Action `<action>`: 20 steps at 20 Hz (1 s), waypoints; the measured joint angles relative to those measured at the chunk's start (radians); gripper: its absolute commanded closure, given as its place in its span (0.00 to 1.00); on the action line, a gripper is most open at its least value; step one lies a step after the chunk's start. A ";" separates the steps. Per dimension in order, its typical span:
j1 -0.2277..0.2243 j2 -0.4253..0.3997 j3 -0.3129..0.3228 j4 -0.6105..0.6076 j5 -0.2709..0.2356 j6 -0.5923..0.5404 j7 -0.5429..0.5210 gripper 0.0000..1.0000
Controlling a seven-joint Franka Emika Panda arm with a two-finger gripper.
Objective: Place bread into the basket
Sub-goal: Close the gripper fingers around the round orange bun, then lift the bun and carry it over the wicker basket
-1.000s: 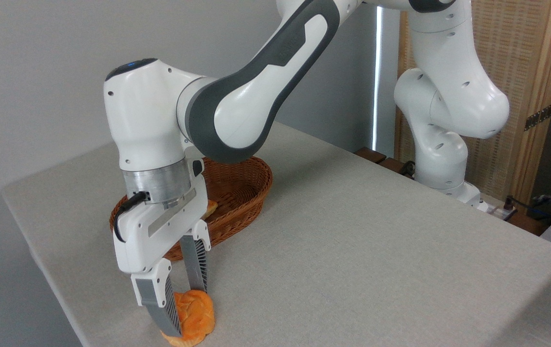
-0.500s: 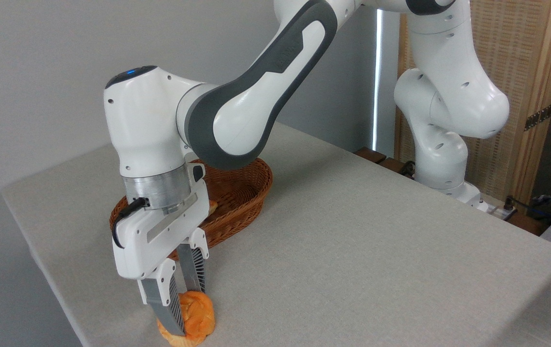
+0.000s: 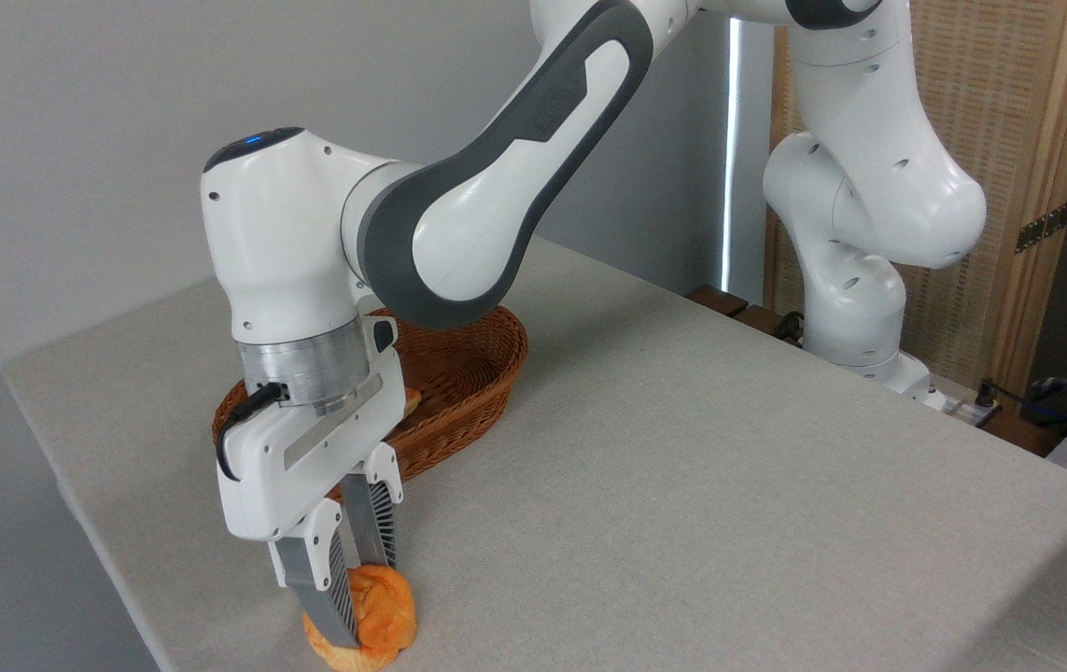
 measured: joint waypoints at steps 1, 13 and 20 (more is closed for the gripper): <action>0.000 -0.001 0.000 0.002 0.000 0.000 0.000 0.71; 0.014 -0.131 0.000 0.020 -0.160 -0.193 -0.002 0.71; -0.004 -0.330 -0.011 0.019 -0.273 -0.465 -0.177 0.70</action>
